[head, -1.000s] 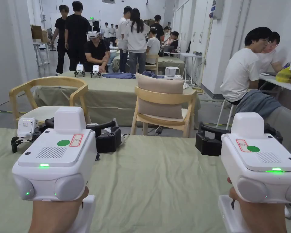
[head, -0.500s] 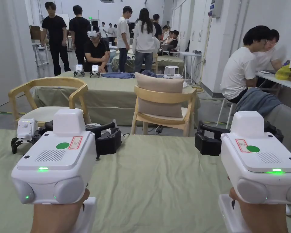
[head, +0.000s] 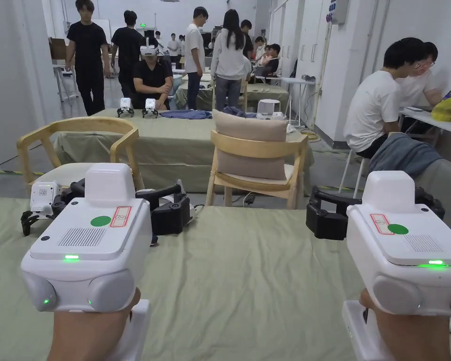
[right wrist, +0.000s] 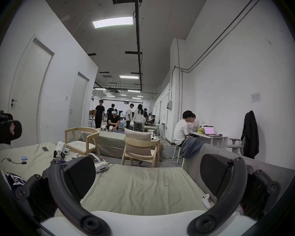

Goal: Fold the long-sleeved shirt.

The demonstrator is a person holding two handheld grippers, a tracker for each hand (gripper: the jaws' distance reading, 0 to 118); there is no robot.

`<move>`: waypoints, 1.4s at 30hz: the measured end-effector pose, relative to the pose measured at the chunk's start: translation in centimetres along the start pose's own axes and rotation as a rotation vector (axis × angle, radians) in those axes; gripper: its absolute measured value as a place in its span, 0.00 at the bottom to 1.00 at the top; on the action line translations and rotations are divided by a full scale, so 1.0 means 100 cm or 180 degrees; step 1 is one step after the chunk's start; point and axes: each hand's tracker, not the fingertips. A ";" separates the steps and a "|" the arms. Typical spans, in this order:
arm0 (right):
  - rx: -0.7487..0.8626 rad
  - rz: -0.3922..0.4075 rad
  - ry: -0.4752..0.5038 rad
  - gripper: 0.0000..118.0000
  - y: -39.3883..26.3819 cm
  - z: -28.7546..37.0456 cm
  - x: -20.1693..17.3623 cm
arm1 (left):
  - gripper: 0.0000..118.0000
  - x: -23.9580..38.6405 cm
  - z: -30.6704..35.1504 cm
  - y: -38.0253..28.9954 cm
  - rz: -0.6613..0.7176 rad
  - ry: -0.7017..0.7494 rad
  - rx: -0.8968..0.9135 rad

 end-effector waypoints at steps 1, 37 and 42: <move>-0.0010 -0.0033 0.0009 1.00 0.000 -0.001 0.001 | 0.94 0.000 0.000 0.000 0.0004 0.0000 0.0000; -0.0241 0.0042 0.0744 0.00 -0.046 0.001 -0.074 | 0.02 -0.067 0.018 -0.047 0.0021 0.0527 -0.0497; -0.0478 0.0139 0.1498 0.00 -0.093 0.010 -0.172 | 0.02 -0.138 0.042 -0.102 0.0129 0.1040 -0.0981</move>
